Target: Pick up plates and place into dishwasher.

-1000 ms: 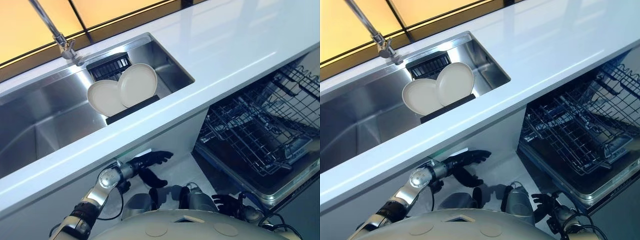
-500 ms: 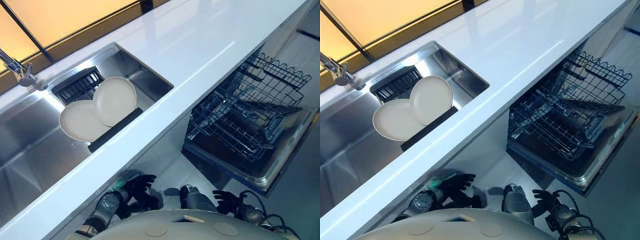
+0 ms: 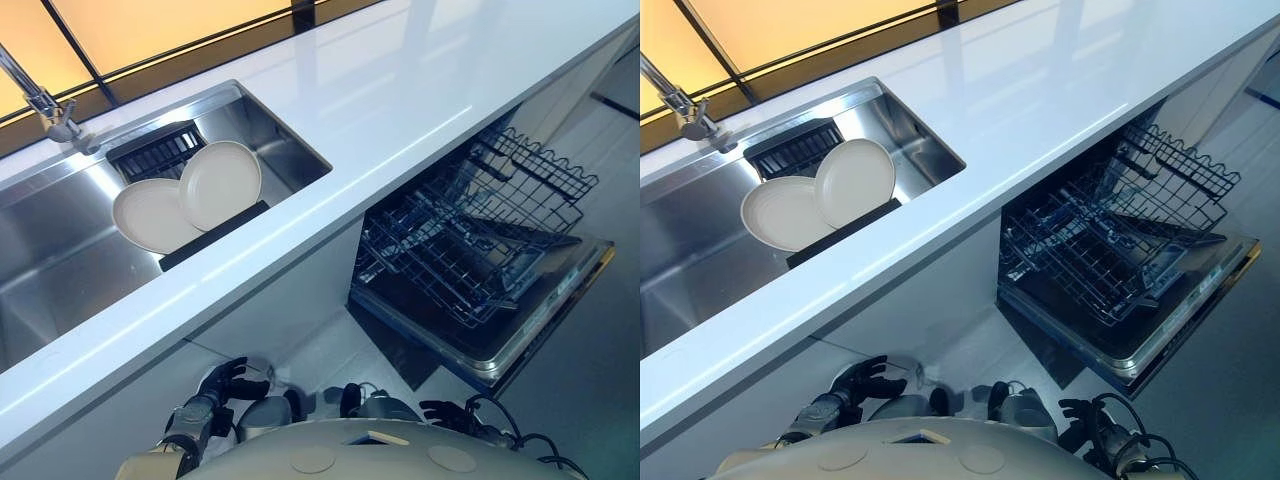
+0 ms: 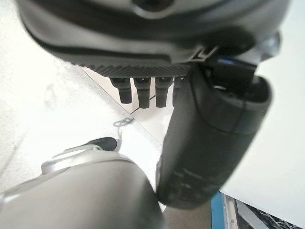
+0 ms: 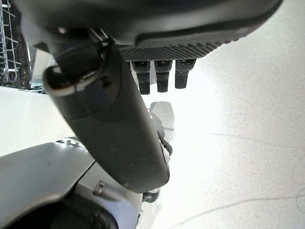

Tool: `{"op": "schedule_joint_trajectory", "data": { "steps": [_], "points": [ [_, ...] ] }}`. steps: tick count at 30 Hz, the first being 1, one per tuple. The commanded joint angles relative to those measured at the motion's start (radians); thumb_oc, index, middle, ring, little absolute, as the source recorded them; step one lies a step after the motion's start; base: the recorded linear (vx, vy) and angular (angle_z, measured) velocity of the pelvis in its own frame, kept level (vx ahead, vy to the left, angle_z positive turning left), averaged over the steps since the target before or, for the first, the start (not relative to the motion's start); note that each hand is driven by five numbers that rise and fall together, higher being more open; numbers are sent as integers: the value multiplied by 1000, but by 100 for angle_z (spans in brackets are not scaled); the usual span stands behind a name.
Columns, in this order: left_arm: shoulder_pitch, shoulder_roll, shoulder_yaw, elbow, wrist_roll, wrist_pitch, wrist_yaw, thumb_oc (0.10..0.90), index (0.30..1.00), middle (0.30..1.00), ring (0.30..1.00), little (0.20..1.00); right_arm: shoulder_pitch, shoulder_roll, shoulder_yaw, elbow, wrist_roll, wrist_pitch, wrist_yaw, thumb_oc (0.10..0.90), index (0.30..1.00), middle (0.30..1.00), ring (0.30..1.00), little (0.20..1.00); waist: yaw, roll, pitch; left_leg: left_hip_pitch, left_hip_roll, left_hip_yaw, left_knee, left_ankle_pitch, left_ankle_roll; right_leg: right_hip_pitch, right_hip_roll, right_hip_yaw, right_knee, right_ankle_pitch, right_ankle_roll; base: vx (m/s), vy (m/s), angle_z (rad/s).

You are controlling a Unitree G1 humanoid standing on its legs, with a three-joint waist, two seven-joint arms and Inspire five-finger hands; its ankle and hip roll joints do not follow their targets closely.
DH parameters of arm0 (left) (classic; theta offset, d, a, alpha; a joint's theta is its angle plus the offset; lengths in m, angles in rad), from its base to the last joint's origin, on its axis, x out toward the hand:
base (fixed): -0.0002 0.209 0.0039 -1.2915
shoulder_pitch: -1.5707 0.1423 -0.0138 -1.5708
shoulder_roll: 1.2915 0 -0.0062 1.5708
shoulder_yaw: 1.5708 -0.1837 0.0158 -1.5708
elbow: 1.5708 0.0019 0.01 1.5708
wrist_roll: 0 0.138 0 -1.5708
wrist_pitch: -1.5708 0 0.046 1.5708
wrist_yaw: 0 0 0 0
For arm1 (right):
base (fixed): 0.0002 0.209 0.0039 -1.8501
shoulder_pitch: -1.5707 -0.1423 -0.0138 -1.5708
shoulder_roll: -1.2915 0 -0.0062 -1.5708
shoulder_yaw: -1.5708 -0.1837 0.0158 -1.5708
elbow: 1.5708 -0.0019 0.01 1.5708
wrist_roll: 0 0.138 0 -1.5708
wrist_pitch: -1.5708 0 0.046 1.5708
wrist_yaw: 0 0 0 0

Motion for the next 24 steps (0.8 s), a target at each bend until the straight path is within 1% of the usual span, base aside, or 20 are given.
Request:
{"op": "schedule_joint_trajectory", "data": {
  "steps": [1,3,5,8,12,13,15,16,17,19,21,22,24],
  "points": [
    [-11,21,-25,27,77,-49,4,800,900,900,900,900,-32,11,-25,12,65,-29,1,800,900,900,900,900,19,-14,-16,-6,-51,6,-39,-37,52,63,-13,10,-34,-22,103,-1,46,7],
    [-16,26,-34,24,80,-54,2,800,900,900,900,900,-30,22,-21,4,58,-58,16,800,900,900,900,900,16,-11,-24,15,-52,2,-78,-27,57,61,-10,14,-30,-24,110,-4,63,1],
    [-20,26,-40,19,70,-55,-1,800,900,900,900,900,-27,33,-7,-2,71,-62,20,800,900,900,900,900,13,-9,-30,33,-55,5,-102,-22,62,62,-8,14,-33,-23,115,2,78,-3],
    [-24,24,-50,15,84,-74,-15,800,900,900,900,900,-23,43,3,0,50,-64,21,800,900,900,900,900,11,-6,-36,46,-62,12,-115,-22,69,69,-12,15,-45,-17,120,2,82,-1],
    [-14,21,-78,12,109,-91,-43,800,900,900,900,900,-15,42,12,-4,66,-50,13,800,900,900,900,900,8,-3,-32,48,-73,24,-106,-30,77,65,-24,19,-46,-7,128,3,101,-4],
    [-12,22,-82,12,116,-88,-51,800,900,900,900,900,-14,39,12,-8,69,-46,15,800,900,900,900,900,8,-2,-30,49,-74,29,-106,-32,80,62,-28,18,-44,-5,131,-27,102,-9],
    [-5,27,-84,20,146,-74,-43,800,900,900,900,900,-16,41,19,-16,55,-41,17,800,900,900,900,900,4,-1,-19,57,-71,41,-122,-32,84,24,-40,7,-18,10,149,-66,70,-10],
    [-5,27,-84,20,148,-74,-41,800,900,900,900,900,-17,41,19,-17,54,-41,17,800,900,900,900,900,5,-1,-19,57,-71,42,-123,-31,84,21,-40,7,-15,10,150,-143,10,-15],
    [-4,32,-86,19,150,-64,-28,800,900,900,900,900,-19,43,28,-23,49,-45,16,800,900,900,900,900,2,2,-12,57,-66,45,-136,-27,90,0,-41,13,14,9,156,-216,-20,-22],
    [-18,48,-79,22,135,-46,-4,800,900,900,900,900,-27,48,39,-37,54,-51,26,800,900,900,900,900,-2,13,-2,50,-50,53,-162,-9,101,-40,-38,17,104,-15,160,-342,-40,-33],
    [-38,54,-67,17,91,-32,2,800,900,900,900,900,-35,52,45,-47,52,-56,32,800,900,900,900,900,-5,30,-1,34,-32,61,-183,14,105,-54,-22,24,186,-63,156,-349,-65,-39],
    [-46,56,-57,7,72,-27,1,800,900,900,900,900,-37,52,42,-52,40,-58,37,800,900,900,900,900,-6,33,-2,25,-29,64,-183,25,103,-47,-9,37,192,-78,151,-350,-125,-30],
    [-62,54,-60,-4,48,-24,3,800,900,900,900,900,-44,57,51,-47,33,-69,32,800,900,900,900,900,-3,29,-2,14,-30,60,-182,33,92,-23,2,51,147,-71,146,-290,-169,-21]
  ]
}}
